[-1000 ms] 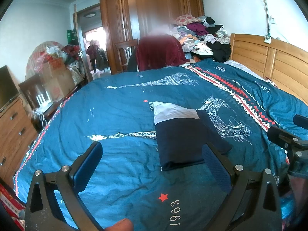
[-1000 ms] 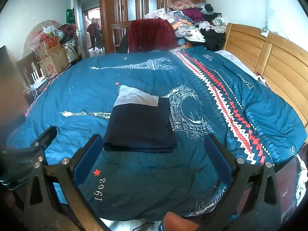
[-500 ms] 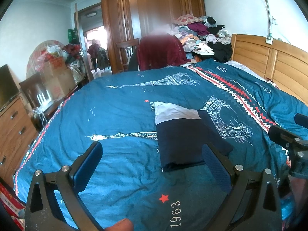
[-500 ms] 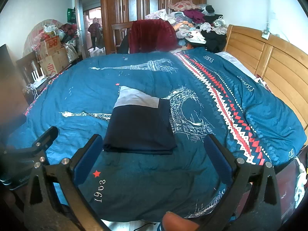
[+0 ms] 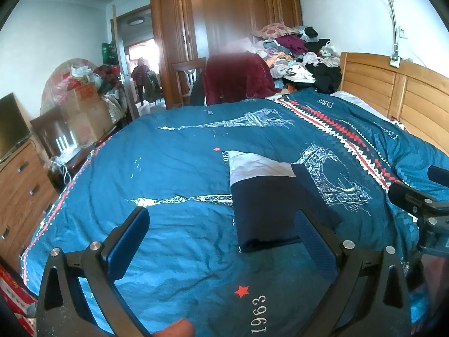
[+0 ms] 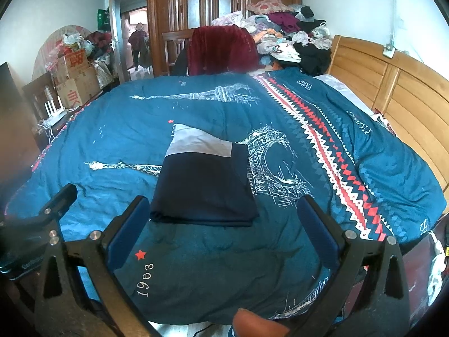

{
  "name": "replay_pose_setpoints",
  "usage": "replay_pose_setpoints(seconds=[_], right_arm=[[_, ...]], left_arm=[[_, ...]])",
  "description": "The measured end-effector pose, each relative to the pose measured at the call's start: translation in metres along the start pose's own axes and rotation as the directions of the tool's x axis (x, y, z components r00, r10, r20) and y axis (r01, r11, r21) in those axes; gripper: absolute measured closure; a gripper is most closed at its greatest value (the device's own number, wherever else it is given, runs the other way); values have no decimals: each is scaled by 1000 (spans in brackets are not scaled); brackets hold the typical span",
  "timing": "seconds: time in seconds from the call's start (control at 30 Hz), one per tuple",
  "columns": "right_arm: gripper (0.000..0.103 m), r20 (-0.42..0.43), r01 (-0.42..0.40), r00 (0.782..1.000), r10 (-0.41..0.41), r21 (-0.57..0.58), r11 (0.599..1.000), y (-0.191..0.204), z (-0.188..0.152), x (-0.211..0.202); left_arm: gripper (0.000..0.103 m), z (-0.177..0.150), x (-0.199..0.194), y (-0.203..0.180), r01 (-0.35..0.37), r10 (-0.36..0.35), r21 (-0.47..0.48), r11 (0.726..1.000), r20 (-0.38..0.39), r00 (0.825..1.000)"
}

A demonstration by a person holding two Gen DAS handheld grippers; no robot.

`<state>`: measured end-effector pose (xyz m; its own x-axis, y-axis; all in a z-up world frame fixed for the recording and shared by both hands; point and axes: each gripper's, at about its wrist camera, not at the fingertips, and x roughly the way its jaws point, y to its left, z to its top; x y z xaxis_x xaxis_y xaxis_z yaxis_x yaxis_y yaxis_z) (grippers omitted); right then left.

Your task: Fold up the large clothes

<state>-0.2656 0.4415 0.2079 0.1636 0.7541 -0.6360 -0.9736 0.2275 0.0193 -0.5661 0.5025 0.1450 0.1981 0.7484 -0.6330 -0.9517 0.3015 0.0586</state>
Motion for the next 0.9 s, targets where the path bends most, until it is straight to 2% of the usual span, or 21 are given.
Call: replay_pose_setpoints(seconds=[0.33, 0.9], right_arm=[[0, -6, 25, 1000, -25, -7, 1000, 0, 3, 1], [0, -27, -9, 1000, 9, -8, 1000, 3, -3, 8]], left_arm=[[0, 2, 1, 4, -3, 3, -8, 1000, 1, 1000], [0, 3, 2, 8, -14, 14, -8, 1000, -9, 1000]])
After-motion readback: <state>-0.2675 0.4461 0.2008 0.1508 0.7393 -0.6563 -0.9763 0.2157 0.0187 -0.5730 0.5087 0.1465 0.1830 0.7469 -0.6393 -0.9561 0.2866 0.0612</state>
